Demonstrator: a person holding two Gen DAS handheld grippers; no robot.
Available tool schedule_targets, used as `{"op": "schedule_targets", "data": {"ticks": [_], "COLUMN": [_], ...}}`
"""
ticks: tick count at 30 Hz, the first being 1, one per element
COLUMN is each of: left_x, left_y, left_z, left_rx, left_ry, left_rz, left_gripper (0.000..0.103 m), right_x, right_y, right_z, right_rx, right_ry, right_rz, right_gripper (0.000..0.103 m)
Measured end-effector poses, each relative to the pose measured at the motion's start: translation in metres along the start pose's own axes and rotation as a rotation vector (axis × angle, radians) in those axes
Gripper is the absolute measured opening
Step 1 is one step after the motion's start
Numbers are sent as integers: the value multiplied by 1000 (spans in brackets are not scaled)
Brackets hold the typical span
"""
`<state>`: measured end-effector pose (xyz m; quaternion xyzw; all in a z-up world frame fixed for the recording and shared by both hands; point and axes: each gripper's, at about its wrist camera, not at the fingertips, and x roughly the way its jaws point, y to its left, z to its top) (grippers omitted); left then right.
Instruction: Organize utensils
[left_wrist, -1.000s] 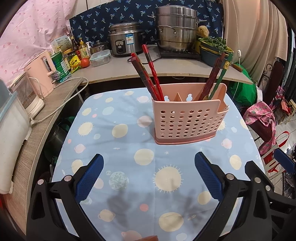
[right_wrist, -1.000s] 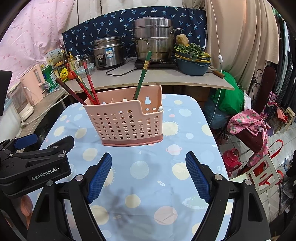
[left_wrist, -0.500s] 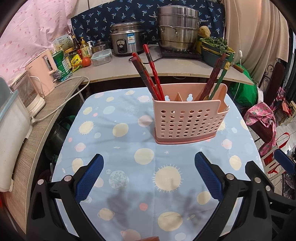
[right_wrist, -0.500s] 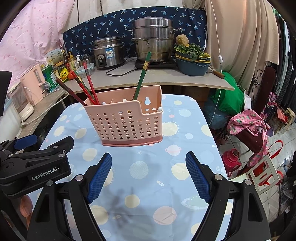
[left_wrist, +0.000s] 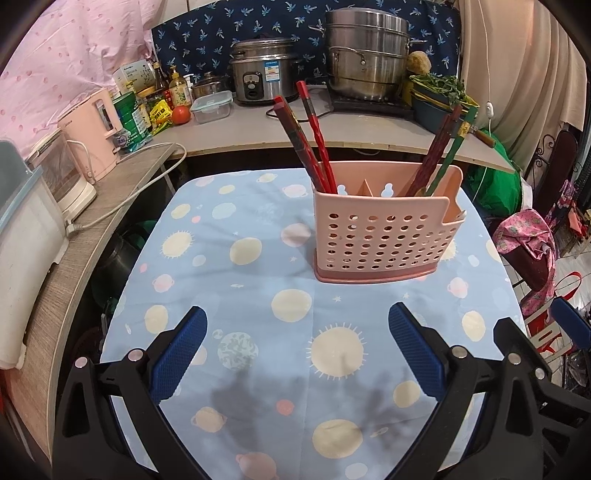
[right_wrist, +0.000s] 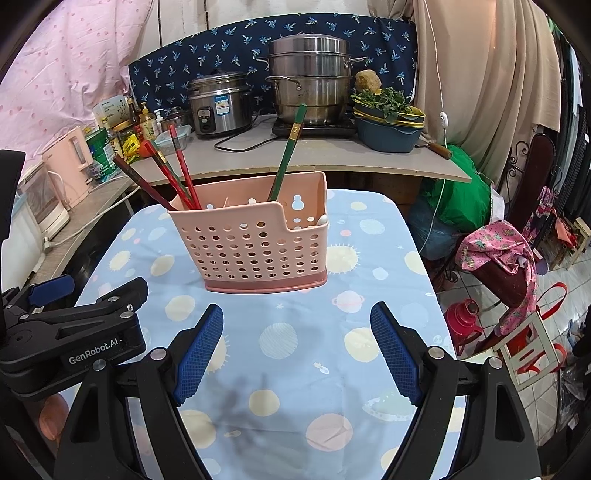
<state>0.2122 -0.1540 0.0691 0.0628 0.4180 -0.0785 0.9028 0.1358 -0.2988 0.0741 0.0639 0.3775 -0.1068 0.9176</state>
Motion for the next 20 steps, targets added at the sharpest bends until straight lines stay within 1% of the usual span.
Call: {"op": "schedule_targets", "data": {"ticks": [9,20], "left_x": [1,1], "left_y": [1,2], "left_z": [1,1], "left_rx": [-2,1], "left_ry": [1,-3], "left_rz": [10,3], "left_gripper": [94,94], "right_x": [0,1], "right_y": [1,2], "right_z": [0,1], "right_rx": [1,1], "right_ry": [-1,-1], "right_rz": [1,1], "right_gripper": [79,80]}}
